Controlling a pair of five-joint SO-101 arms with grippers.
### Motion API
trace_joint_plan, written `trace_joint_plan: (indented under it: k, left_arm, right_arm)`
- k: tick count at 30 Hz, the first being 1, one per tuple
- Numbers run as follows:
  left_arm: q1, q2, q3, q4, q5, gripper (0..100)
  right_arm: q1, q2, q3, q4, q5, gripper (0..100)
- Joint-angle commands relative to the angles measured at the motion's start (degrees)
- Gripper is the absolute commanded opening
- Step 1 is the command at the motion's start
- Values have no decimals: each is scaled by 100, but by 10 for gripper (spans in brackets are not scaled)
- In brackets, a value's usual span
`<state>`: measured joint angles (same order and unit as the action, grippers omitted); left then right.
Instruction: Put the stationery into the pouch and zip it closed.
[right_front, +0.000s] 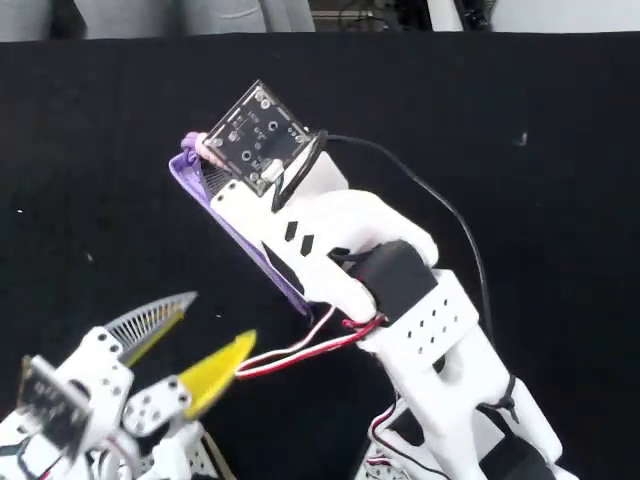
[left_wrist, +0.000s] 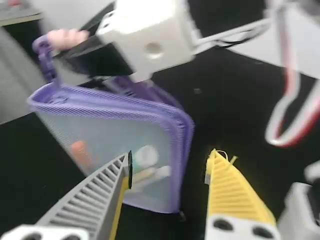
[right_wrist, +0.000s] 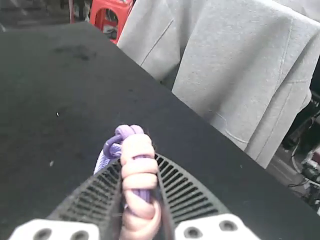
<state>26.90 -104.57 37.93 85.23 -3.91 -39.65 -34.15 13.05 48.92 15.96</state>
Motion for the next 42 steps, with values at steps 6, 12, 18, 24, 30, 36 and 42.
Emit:
trace_joint_plan:
  k: [6,12,18,24,30,36,42]
  left_arm:
    - [-734,9,558,-695,53,254]
    - [-40,9,1068,-1222,62,254]
    - [-215,9,2053,-2163,70,249]
    - [-1341,9,2457,-2813,624,253]
    - [-2035,9,2879,-3095,633,253]
    - [-2756,9,3178,-3059,633,253]
    - [-3635,9,3125,-2866,624,252]
  right_arm:
    - [-237,-4,444,-668,-114,11]
    - [-281,-31,453,-668,-114,11]
    - [-281,-40,470,-580,-114,11]
    - [-281,-127,479,-492,-114,11]
    - [-281,-453,479,-316,-88,11]
    - [-246,-585,479,-264,-79,11]
    - [-176,-497,479,-264,-79,11]
